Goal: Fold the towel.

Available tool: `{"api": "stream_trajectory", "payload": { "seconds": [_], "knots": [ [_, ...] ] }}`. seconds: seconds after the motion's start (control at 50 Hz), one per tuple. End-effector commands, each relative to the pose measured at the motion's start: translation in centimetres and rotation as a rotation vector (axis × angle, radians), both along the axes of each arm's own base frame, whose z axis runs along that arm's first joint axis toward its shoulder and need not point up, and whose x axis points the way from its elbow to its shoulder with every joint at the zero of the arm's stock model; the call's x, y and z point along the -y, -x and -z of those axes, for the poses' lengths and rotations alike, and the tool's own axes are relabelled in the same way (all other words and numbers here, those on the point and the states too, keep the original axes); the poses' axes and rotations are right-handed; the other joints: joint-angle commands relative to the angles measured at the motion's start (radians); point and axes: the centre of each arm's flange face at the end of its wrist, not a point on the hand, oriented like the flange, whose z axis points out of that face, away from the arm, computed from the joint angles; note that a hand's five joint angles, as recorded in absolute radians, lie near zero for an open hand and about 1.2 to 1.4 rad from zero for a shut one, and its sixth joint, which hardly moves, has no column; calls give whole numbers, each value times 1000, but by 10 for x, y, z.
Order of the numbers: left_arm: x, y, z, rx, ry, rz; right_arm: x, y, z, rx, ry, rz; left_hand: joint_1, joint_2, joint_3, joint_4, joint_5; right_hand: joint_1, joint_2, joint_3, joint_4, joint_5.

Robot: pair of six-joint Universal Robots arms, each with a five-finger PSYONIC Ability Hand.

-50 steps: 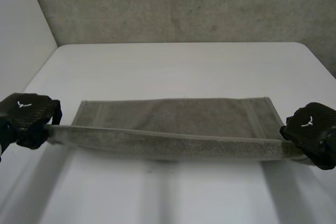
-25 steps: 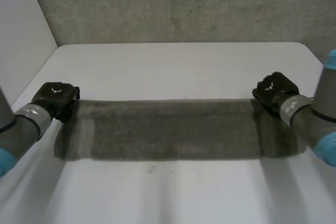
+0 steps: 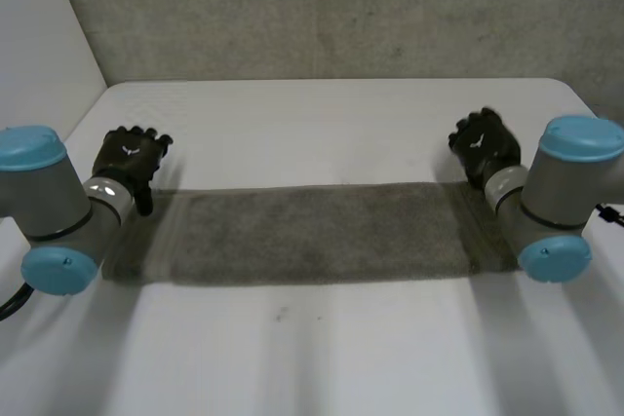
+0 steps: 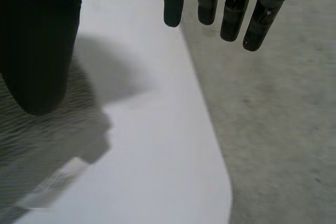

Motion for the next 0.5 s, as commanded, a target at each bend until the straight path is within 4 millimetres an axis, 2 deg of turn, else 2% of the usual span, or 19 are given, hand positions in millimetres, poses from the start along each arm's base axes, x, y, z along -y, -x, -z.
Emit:
{"api": "stream_trajectory", "payload": {
  "seconds": [0.02,0.06,0.08,0.1,0.14,0.16,0.2,0.22,0.24,0.32,0.36,0.5],
  "knots": [
    [-7,4,-32,-24,71,7,-12,12,-46,166,13,78,-35,-28,-29,-27,-48,-46,-61,-41,-62,-73],
    [-9,3,-37,-26,80,6,-34,17,-65,223,-38,79,-35,-28,-29,-27,-48,-46,-61,-41,-62,-73],
    [-11,2,-41,-28,85,6,-34,17,-65,223,-38,79,-35,-28,-29,-27,-48,-46,-61,-41,-62,-73],
    [-15,1,-49,-31,99,4,-42,20,-68,227,-69,80,-35,-28,-29,-27,-48,-46,-61,-41,-62,-73],
    [-24,-2,-57,-36,107,-1,-61,26,-62,211,-189,78,-35,-28,-29,-27,-48,-46,-61,-41,-62,-73],
    [-24,-2,-57,-37,107,-1,-62,27,-62,211,-190,78,-35,-28,-29,-27,-48,-46,-61,-41,-62,-73],
    [-34,-5,-59,-58,90,-3,-75,50,-43,201,-376,115,-35,-28,-29,-27,-48,-46,-61,-41,-62,-73],
    [-34,-5,-59,-59,90,-3,-75,50,-43,201,-377,115,-35,-28,-29,-27,-48,-46,-61,-41,-62,-73],
    [-39,-6,-58,-78,77,-5,-81,58,-35,207,-446,123,-35,-28,-29,-27,-48,-46,-61,-41,-62,-73],
    [-48,-7,-56,-130,47,-11,-88,70,-27,237,-501,114,-35,-28,-29,-27,-48,79,63,83,63,52],
    [-56,-6,-52,-181,14,-14,-88,85,-18,276,-512,121,-35,-28,-29,-27,-48,231,215,235,215,204],
    [-64,-6,-45,-209,-19,-19,-81,100,2,315,-442,114,-35,-28,-29,-27,-48,337,321,341,321,310]
  ]
}}
